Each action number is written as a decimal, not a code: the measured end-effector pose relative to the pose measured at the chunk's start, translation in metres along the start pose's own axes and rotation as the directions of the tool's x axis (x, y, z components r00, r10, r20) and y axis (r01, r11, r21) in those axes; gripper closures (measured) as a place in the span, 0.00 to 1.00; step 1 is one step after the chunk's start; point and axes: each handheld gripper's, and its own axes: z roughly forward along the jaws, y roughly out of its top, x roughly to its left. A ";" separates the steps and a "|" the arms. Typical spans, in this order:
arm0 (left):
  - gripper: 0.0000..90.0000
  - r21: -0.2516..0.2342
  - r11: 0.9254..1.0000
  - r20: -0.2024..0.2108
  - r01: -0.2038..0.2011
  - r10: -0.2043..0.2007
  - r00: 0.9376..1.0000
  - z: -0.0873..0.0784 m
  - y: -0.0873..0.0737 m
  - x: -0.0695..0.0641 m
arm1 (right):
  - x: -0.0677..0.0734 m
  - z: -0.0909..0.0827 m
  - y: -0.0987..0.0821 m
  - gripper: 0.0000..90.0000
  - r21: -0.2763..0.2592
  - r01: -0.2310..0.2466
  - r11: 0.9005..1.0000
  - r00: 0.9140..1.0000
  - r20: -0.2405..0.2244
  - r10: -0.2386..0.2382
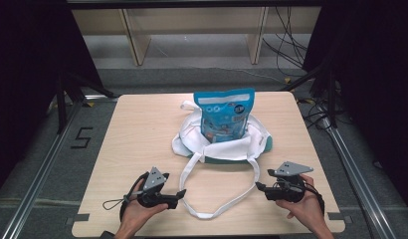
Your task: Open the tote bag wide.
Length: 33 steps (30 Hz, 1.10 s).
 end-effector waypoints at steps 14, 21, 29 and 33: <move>0.19 0.057 0.998 0.015 -0.042 0.041 0.999 -0.008 -0.010 -0.016 | 0.011 -0.013 -0.027 0.38 0.040 -0.012 0.999 1.000 0.004 0.012; 0.19 0.045 0.998 0.007 -0.041 0.041 0.999 -0.014 -0.017 -0.027 | 0.016 -0.020 -0.036 0.36 0.039 0.014 0.999 1.000 0.003 -0.014; 0.19 0.058 0.995 0.018 -0.080 0.079 0.997 -0.020 -0.021 -0.030 | 0.022 -0.025 -0.046 0.35 0.066 -0.004 0.998 1.000 -0.003 0.004; 0.18 0.065 0.997 0.011 -0.039 0.038 0.999 -0.020 -0.023 -0.029 | 0.022 -0.024 -0.048 0.34 0.079 0.020 0.997 1.000 0.002 -0.020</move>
